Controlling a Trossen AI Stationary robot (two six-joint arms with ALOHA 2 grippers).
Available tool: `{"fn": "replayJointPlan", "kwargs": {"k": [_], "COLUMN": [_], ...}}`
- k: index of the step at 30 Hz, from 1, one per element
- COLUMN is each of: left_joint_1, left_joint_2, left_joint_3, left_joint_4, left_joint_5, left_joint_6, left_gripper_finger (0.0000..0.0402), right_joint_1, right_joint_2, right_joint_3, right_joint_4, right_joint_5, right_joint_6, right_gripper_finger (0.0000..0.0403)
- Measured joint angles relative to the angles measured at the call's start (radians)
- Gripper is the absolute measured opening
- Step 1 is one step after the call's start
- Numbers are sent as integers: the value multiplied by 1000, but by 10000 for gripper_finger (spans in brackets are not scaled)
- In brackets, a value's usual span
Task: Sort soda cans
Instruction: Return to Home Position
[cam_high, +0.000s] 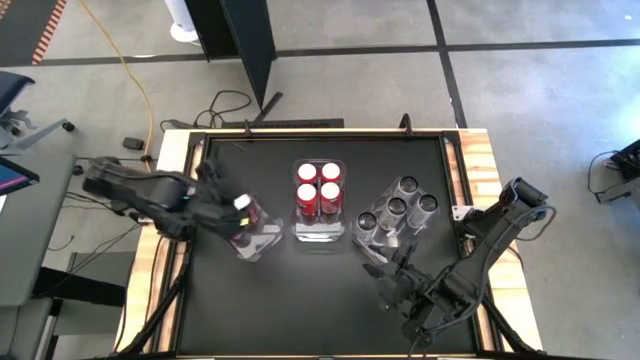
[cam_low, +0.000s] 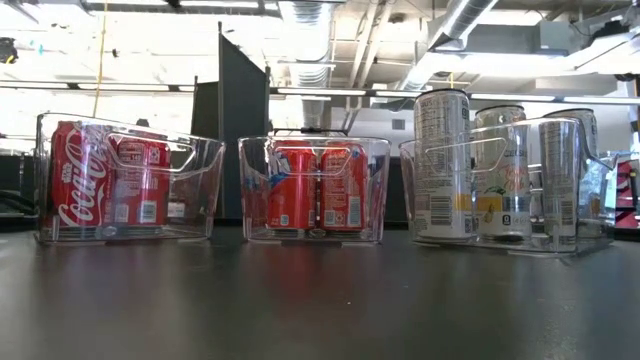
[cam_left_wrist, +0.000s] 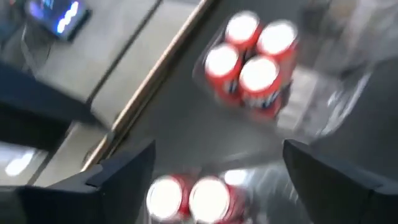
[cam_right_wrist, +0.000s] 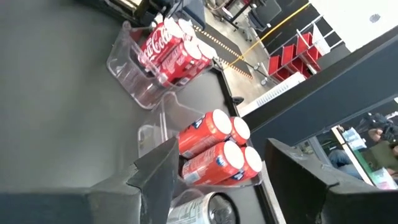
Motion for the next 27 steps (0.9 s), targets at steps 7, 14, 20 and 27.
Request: {"fn": "replayJointPlan", "kwargs": {"k": [7, 14, 20, 27], "left_joint_1": [-159, -288, -360, -487], "left_joint_2": [-105, -145, -185, -302], "left_joint_3": [0, -95, -232, -423], "left_joint_4": [107, 109, 110, 141], "left_joint_5": [-218, -392, -453, -518], "left_joint_6": [73, 41, -70, -191], "left_gripper_finger": [238, 67, 6, 1], "right_joint_1": [-6, -57, -108, -120], "right_joint_2": [-51, -147, -228, -462], "right_joint_3": [51, 49, -50, -336], "right_joint_4": [18, 28, 79, 522], "right_joint_5": [4, -70, -144, -293], "right_joint_6": [-90, -96, -102, -366], "right_gripper_finger": [200, 36, 13, 3]}}
